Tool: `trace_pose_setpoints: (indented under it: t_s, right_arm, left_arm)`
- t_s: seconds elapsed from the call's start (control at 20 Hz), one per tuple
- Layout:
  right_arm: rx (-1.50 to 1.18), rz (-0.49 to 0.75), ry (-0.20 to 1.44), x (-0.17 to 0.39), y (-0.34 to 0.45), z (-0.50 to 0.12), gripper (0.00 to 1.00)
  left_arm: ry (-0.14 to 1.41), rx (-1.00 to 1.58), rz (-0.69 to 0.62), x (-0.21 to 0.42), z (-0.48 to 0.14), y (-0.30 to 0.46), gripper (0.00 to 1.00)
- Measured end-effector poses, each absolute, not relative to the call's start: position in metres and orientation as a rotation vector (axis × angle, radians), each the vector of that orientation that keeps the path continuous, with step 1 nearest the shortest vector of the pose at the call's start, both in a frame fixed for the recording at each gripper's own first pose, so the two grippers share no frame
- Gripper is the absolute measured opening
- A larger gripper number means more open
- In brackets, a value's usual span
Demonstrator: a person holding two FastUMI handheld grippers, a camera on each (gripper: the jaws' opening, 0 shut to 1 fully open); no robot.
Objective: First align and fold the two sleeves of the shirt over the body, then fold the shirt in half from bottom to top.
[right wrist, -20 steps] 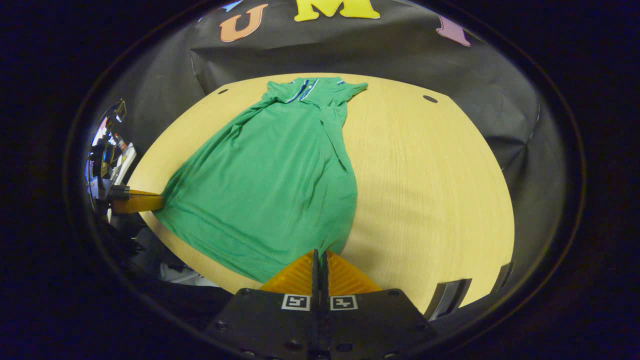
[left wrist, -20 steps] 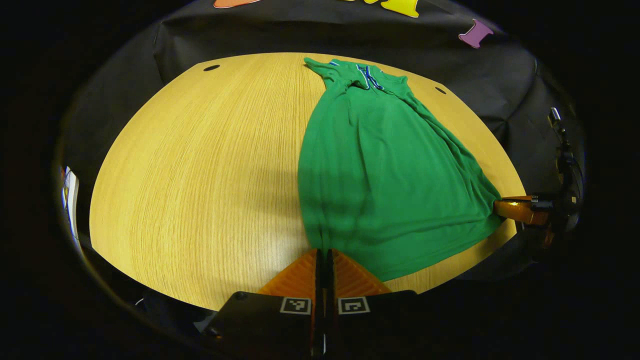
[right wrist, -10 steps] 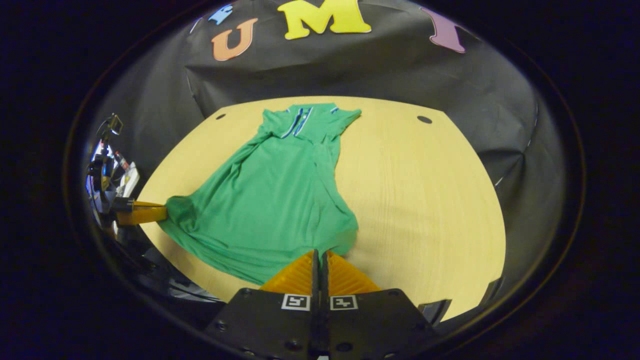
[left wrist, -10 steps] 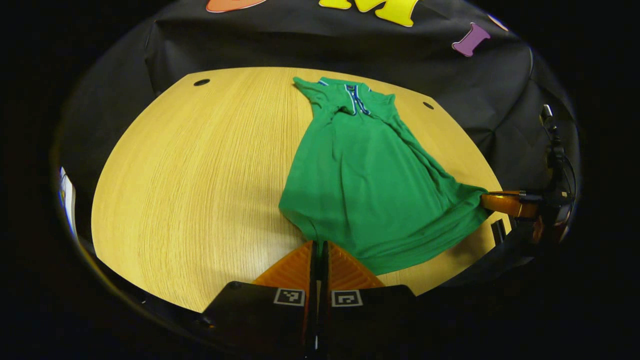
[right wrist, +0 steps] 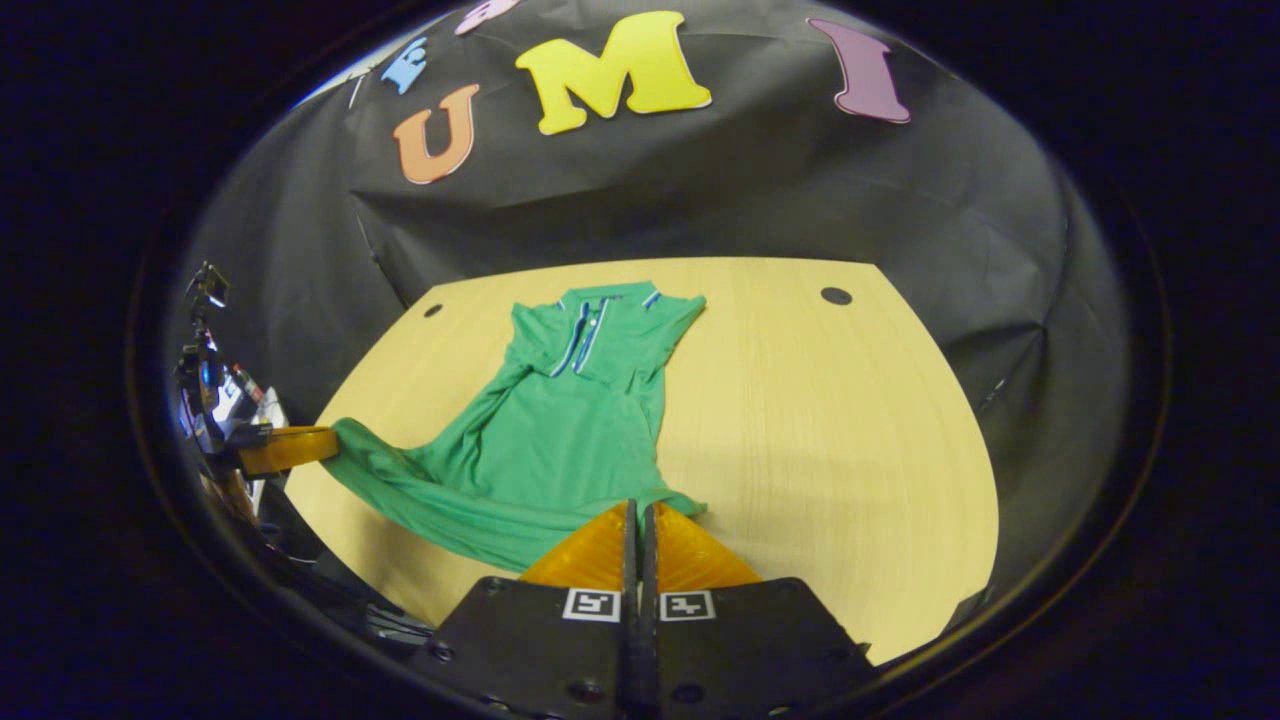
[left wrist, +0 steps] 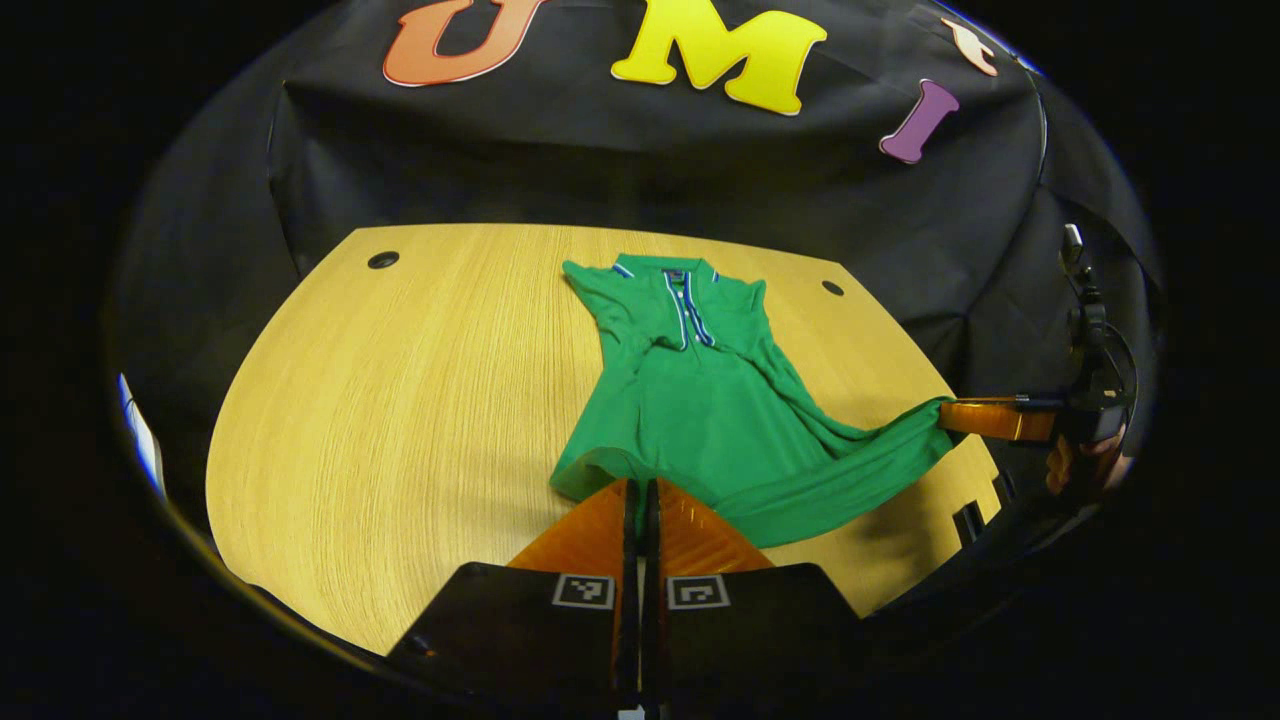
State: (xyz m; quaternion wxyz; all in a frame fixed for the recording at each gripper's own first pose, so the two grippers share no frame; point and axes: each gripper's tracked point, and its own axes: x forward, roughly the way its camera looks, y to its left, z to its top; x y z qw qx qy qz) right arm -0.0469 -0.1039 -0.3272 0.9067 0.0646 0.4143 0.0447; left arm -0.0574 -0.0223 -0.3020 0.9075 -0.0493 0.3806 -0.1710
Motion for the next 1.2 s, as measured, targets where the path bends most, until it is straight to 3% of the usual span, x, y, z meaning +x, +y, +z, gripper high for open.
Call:
trace_pose_setpoints:
  t_s: [0.75, 1.2]
  right_arm:
    - [0.177, 0.072, 0.710, 0.127, -0.117, -0.266, 0.00]
    - [0.175, 0.062, 0.664, 0.242, -0.125, -0.262, 0.00]
  left_arm:
    - [0.628, -0.147, -0.333, 0.119, -0.260, -0.047, 0.06]
    - [0.581, -0.124, -0.267, 0.226, -0.264, -0.040, 0.07]
